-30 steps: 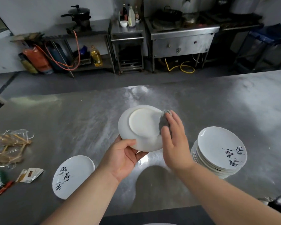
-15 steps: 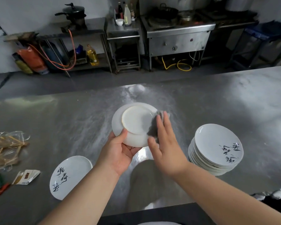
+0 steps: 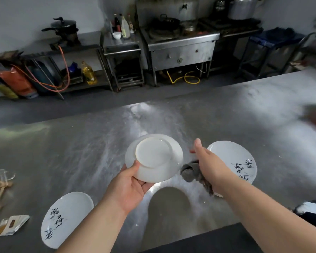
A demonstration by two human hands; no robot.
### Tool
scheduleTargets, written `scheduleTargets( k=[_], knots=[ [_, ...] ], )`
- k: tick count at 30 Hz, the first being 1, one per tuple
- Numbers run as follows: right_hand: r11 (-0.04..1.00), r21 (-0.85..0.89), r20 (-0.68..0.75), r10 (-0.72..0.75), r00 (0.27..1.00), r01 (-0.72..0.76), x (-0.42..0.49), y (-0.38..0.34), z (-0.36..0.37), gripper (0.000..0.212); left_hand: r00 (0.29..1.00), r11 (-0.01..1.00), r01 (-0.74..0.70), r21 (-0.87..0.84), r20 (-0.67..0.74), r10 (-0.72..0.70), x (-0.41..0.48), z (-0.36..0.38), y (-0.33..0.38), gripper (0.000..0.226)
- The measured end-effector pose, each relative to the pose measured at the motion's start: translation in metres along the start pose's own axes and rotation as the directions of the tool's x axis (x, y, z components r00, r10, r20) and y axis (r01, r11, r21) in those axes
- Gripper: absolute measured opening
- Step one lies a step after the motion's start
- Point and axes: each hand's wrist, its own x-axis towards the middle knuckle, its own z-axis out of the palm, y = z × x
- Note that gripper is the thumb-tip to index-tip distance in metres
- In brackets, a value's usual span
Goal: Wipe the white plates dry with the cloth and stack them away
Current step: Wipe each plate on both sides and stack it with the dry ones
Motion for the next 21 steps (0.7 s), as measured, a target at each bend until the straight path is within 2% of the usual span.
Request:
scheduleTargets(
  k=[3, 6, 8, 10, 13, 15, 16, 17, 18, 19, 20, 21],
  knots=[
    [0.996, -0.048, 0.115, 0.082, 0.990, -0.077, 0.012, 0.010, -0.039, 0.057, 0.992, 0.989, 0.088, 0.122, 0.079, -0.098, 0.004, 0.013, -0.007, 0.047],
    [0.993, -0.014, 0.069, 0.119, 0.990, -0.119, 0.015, 0.022, -0.072, 0.057, 0.973, 0.935, 0.150, 0.322, 0.122, -0.198, 0.011, 0.036, -0.022, 0.037],
    [0.988, -0.046, 0.018, 0.152, 0.988, -0.151, 0.016, 0.032, -0.093, 0.059, 0.965, 0.862, 0.167, 0.479, 0.101, -0.243, 0.021, 0.054, -0.033, 0.031],
    [0.982, -0.062, -0.015, 0.177, 0.984, -0.177, 0.014, 0.045, -0.116, 0.064, 0.965, 0.726, 0.175, 0.665, 0.028, -0.259, 0.030, 0.076, -0.045, 0.031],
    [0.973, -0.034, -0.075, 0.226, 0.971, -0.229, 0.007, 0.053, -0.151, 0.070, 0.961, 0.501, 0.205, 0.840, -0.077, -0.265, 0.047, 0.106, -0.059, 0.071],
    [0.970, -0.094, -0.104, 0.212, 0.972, -0.222, 0.002, 0.053, -0.174, 0.079, 0.951, 0.476, 0.224, 0.851, -0.084, -0.299, 0.062, 0.123, -0.070, 0.095],
    [0.971, -0.134, -0.121, 0.180, 0.976, -0.196, 0.001, 0.054, -0.184, 0.081, 0.945, 0.505, 0.237, 0.830, -0.077, -0.316, 0.068, 0.133, -0.075, 0.099],
    [0.975, -0.159, -0.137, 0.132, 0.982, -0.154, 0.001, 0.055, -0.193, 0.078, 0.944, 0.552, 0.240, 0.798, -0.060, -0.324, 0.071, 0.145, -0.080, 0.096],
    [0.982, -0.163, -0.149, 0.076, 0.986, -0.100, 0.004, 0.058, -0.202, 0.072, 0.949, 0.605, 0.214, 0.767, -0.017, -0.315, 0.074, 0.155, -0.086, 0.083],
    [0.987, -0.152, -0.155, 0.024, 0.988, -0.048, 0.008, 0.063, -0.209, 0.063, 0.961, 0.648, 0.163, 0.744, 0.030, -0.276, 0.074, 0.166, -0.091, 0.062],
    [0.991, -0.134, -0.145, -0.027, 0.989, 0.008, 0.013, 0.069, -0.214, 0.048, 0.976, 0.655, 0.084, 0.751, 0.071, -0.206, 0.078, 0.173, -0.097, 0.034],
    [0.991, -0.119, -0.134, -0.076, 0.988, 0.061, 0.019, 0.076, -0.218, 0.032, 0.986, 0.640, -0.007, 0.768, 0.113, -0.125, 0.081, 0.177, -0.103, 0.018]
  ],
)
